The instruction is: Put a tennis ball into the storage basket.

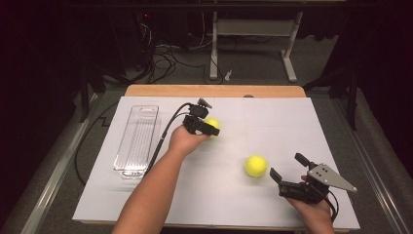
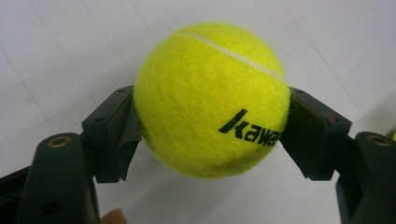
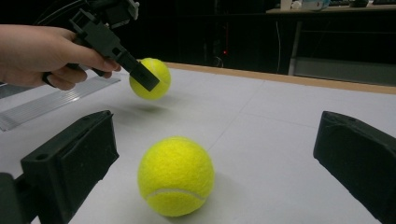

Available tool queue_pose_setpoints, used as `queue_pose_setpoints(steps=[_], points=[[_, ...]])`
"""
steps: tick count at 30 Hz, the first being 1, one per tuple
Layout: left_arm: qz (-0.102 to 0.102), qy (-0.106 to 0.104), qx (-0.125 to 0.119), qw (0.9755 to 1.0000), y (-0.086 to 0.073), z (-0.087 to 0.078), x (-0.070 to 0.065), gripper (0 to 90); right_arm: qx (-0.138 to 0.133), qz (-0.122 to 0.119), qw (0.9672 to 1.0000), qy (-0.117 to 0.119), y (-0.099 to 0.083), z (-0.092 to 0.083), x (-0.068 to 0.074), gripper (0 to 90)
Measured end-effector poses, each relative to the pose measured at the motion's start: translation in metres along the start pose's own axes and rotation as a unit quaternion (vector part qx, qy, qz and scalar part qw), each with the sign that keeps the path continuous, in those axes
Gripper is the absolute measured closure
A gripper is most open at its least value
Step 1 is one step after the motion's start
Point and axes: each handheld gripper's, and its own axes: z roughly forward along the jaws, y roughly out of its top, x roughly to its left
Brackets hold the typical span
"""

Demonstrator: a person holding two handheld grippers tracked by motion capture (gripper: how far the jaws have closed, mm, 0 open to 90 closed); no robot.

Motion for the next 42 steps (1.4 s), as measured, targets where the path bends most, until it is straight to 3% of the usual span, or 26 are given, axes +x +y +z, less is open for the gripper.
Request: queue_pose_setpoints(steps=[13,21,31,42], points=[[0.009,-0.011,0.001,0.9999,-0.024,-0.025,-0.012,27.3,-0.001,-0.006,1.0000,-0.001,0.001,0.000,0.003,0.1],[0.011,-0.005,0.003,0.9999,-0.041,-0.041,-0.013,27.3,0.000,-0.008,1.0000,0.001,0.002,0.002,0.005,0.1],[0.031,-0.012,0.011,0.9994,-0.060,-0.055,-0.022,27.3,-0.001,-0.006,1.0000,0.000,0.002,0.000,0.005,0.1],[0.027,-0.014,0.025,0.9992,-0.085,-0.071,-0.018,27.3,0.000,-0.007,1.0000,0.000,0.002,0.000,0.005,0.1]])
